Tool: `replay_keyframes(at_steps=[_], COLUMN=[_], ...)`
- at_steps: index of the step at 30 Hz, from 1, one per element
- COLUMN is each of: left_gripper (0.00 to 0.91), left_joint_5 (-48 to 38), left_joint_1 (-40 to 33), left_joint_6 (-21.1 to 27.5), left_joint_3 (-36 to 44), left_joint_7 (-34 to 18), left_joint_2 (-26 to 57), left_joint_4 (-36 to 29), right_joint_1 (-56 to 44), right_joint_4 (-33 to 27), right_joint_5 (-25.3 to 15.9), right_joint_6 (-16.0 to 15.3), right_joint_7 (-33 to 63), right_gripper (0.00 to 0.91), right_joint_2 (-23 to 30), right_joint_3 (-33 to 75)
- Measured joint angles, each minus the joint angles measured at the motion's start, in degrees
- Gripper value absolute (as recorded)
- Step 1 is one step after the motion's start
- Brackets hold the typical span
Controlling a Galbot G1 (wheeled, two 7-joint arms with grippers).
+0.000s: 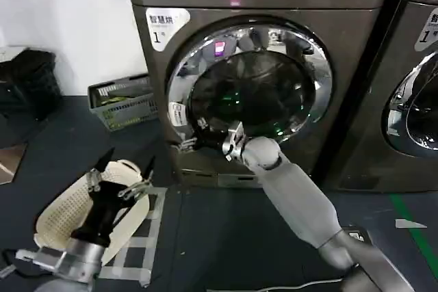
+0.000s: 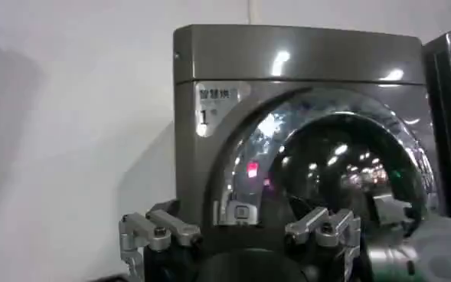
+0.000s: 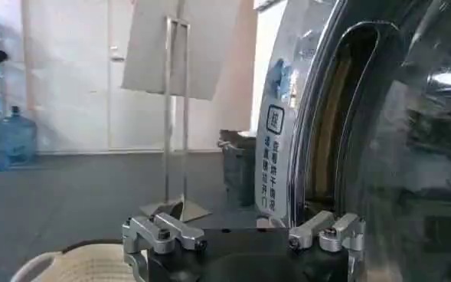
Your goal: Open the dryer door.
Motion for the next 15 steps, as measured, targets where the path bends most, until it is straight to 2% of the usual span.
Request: replay_keyframes(at_steps=[7,15], left_gripper=[0.907,0.907], left_joint_5=[-1.7,-2.7], left_joint_1=[-1.1,-2.7], left_joint_6=[1.0,2.1], left_joint_3=[-3.4,-6.7], left_joint_7=[-0.1,0.2], left_joint_2=[1.0,2.4], left_joint_4=[1.1,3.0], right_joint_1=[-2.1,-4.7], right_joint_4=[3.8,8.5], right_joint_5=[1.8,1.9], right_joint_6=[-0.2,-0.4], right_joint_7=[-5.1,-9.3], right_gripper=[0.907,0.907], right_joint_2=[-2.1,-3.9], right_joint_3=[1.0,2.5])
